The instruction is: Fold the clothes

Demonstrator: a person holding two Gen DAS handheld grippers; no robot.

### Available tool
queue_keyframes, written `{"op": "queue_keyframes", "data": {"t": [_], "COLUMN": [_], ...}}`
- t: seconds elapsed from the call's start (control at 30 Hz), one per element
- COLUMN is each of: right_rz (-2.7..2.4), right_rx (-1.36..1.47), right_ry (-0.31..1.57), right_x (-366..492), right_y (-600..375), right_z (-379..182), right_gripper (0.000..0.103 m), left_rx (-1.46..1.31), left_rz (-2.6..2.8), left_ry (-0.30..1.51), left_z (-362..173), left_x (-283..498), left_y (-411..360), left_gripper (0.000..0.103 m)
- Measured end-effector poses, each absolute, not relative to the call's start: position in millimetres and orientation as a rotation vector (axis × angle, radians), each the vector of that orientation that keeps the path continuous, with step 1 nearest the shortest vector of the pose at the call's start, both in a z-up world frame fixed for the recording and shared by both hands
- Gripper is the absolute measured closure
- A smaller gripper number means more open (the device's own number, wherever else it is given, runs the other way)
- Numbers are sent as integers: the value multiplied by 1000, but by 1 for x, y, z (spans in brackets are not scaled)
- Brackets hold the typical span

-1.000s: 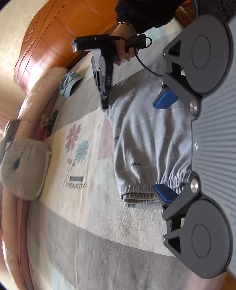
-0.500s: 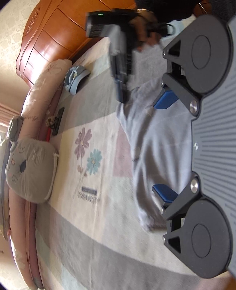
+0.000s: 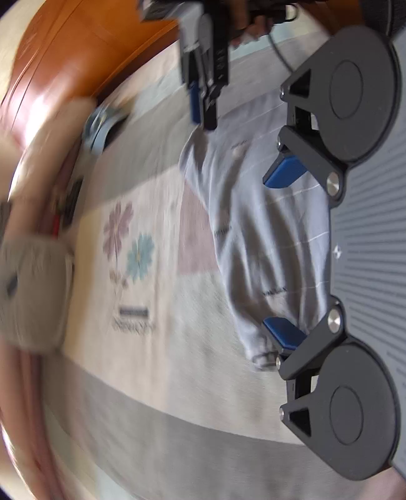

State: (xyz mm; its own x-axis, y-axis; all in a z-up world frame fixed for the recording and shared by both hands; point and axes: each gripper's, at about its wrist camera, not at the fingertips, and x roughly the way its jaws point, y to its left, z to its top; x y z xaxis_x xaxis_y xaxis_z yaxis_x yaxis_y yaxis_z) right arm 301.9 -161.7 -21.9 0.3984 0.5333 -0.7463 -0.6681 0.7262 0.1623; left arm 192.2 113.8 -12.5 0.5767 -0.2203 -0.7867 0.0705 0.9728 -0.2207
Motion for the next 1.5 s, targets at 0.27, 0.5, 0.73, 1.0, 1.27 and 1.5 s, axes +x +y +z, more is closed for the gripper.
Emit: {"op": "queue_keyframes", "data": {"t": [0.27,0.5,0.73,1.0,1.27,1.5], "right_rz": [615,560,604,663,835,834], "right_rx": [-132,-152,-192,-238,-296,-268], "right_ry": [935,960,943,919,947,970], "right_x": [277,258,229,195,183,188], "right_y": [-130,-114,-110,-106,-84,-100], "right_z": [-16,-17,-18,-19,-29,-30], "right_gripper": [58,52,47,44,36,32], "left_rx": [-95,-134,-127,-144,-268,-311], "left_rz": [-293,-365,-428,-442,-417,-409], "left_ry": [1025,999,974,982,1063,1042], "left_z": [-33,-29,-23,-22,-40,-26], "left_x": [203,197,181,167,163,154], "left_y": [122,135,137,139,141,140], "left_gripper": [13,13,12,12,10,9]}}
